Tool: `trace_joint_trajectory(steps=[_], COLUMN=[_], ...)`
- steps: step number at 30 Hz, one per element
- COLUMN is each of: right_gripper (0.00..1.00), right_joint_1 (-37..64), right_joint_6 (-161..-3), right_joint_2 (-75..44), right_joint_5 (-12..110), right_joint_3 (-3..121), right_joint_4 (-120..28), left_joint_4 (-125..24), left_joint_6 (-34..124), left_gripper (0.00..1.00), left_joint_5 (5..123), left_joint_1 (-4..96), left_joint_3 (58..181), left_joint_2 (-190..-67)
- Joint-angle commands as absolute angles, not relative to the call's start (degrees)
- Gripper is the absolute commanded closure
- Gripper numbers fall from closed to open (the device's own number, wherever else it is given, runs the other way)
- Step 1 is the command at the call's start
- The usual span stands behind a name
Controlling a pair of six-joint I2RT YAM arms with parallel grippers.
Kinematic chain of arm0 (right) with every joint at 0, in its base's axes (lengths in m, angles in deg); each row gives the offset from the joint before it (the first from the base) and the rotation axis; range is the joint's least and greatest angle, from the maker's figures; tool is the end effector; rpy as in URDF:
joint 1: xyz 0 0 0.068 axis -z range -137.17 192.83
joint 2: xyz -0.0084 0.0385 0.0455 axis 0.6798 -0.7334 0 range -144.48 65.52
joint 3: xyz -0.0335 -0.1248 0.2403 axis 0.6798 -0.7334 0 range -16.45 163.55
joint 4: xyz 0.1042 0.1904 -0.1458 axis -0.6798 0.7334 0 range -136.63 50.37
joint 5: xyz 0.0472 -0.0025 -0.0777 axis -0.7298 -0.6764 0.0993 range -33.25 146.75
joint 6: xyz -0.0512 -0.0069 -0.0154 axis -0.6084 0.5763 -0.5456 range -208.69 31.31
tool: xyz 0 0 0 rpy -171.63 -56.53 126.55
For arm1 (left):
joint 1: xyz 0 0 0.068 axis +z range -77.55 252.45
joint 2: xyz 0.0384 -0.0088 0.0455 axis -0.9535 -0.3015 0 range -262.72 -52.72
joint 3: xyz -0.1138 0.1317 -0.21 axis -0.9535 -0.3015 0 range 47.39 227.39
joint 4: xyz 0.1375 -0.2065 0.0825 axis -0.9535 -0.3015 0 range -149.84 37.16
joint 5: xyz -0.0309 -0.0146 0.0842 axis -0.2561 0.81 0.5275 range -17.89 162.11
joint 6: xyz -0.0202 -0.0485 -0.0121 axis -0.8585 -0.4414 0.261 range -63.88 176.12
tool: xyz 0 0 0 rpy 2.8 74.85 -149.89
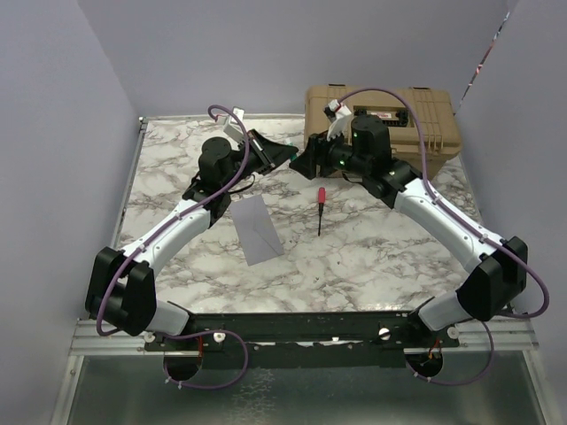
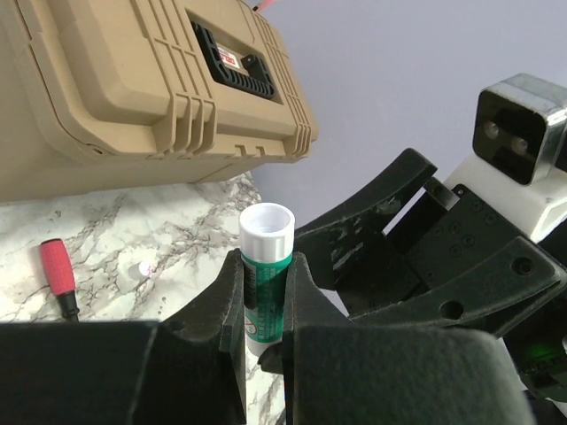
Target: Place the letter into the envelope and seal it
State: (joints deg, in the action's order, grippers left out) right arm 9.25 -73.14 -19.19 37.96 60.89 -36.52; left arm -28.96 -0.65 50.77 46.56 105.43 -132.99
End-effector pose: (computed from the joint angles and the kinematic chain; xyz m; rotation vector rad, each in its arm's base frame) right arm 0.2845 0.2027 0.3721 -0.5376 1.8833 0.8854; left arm 0.2930 -0.1565 0.3396 -0.1347 1.7242 -1.3941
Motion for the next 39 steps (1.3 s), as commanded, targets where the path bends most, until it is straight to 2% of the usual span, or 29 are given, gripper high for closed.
trace_joint_trajectory(steps=[1,8,11,16,20,23,28,35,39], right_gripper=[0.44,0.82,0.97,1.0,1.0,1.0,1.0,1.0,1.0], right_joint_1=[8.47,8.51,8.46,8.46,8.46,8.46,8.51,8.46,8.46], right_joint_6=[-74.37,-76.54,-79.04,-90.1,-99.44,-103.95,-112.86,-116.31,-117.39], right_joint_2=[-21.95,-24.01,-23.38,-20.58,-18.38,-18.61,-17.85,-17.85,-17.95], right_joint_5=[40.55,38.43,35.3,27.54,24.58,24.26,18.48,20.26,18.64], right_joint_3=[64.86,66.68,66.31,64.76,64.11,65.59,65.53,65.59,65.47], right_joint_4=[-37.78,-36.27,-35.8,-32.14,-26.17,-20.58,-14.99,-12.18,-10.9], left_joint_4=[-28.39,-28.4,-28.39,-30.75,-41.96,-46.21,-47.58,-47.89,-48.14], left_joint_6=[-1.13,-1.78,-2.91,-3.1,1.47,4.84,5.03,4.35,3.83], left_gripper=[1.0,0.92,0.83,0.55,0.42,0.37,0.35,0.53,0.6], left_joint_5=[50.89,50.14,48.65,42.04,40.14,38.41,31.61,23.09,21.63], left_joint_1=[46.61,46.61,46.68,47.1,47.57,47.85,48.7,48.74,48.72], left_joint_3=[105.27,105.13,105.05,105.79,107.5,107.98,107.53,106.35,106.0], left_joint_2=[-133.79,-133.01,-132.66,-132.47,-131.59,-130.72,-131.42,-132.99,-133.6])
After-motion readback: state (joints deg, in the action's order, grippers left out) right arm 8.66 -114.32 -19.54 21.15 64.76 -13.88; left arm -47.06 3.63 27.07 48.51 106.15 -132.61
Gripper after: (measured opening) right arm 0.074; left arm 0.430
